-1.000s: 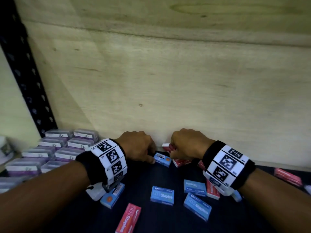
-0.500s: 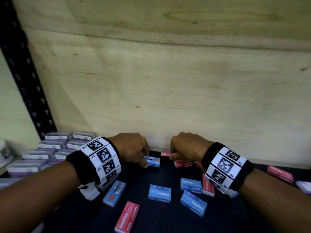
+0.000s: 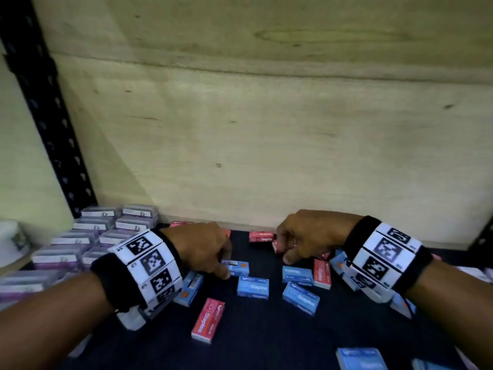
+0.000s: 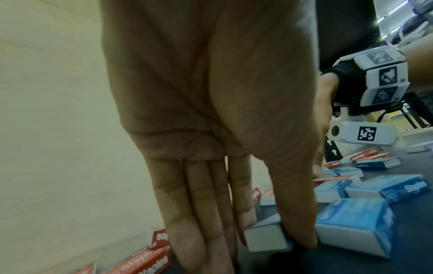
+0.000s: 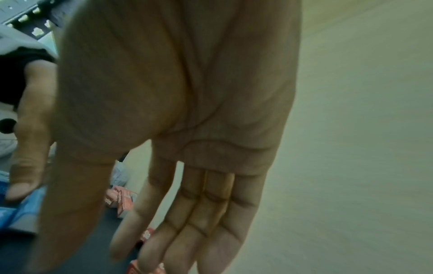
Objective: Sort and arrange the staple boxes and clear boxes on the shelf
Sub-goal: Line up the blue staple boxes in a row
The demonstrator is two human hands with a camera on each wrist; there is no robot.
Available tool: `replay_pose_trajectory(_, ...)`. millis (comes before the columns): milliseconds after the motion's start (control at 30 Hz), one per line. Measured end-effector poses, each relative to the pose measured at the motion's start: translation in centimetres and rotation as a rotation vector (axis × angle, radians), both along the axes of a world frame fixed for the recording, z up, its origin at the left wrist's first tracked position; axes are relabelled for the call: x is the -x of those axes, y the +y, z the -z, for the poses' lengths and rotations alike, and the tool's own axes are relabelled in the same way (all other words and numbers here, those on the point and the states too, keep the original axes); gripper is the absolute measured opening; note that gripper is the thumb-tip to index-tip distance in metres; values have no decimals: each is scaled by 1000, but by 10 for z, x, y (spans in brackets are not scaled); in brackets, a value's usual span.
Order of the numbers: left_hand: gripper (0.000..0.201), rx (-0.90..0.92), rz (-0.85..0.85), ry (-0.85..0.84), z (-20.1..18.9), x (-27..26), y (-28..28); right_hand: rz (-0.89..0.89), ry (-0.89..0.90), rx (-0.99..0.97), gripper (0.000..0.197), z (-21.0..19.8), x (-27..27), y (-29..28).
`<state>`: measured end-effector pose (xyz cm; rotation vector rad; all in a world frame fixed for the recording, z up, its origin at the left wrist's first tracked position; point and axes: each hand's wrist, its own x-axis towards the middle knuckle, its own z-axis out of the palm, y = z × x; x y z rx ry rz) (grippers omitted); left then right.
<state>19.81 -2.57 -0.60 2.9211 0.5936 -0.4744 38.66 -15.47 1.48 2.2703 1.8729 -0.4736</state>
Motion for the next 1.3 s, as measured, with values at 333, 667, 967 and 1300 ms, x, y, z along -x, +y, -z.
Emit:
replay_pose_trajectory(333,39,-91,10,-35,-22,-2,-26,48,-49,90,25,10,-2,-33)
replay_pose_trajectory(667,42,44,209,-54,-8,-19,-89,136,0,8,28,-5,-26,-102)
replay_pose_trajectory(967,45,-6,275,-64,6,-13,-131,225,-35,113,29,7,-20,-161)
replay_pose_trajectory(1300,56,81,147,-132,3,0,-116,257,-29,155,37,-4,-4,-155)
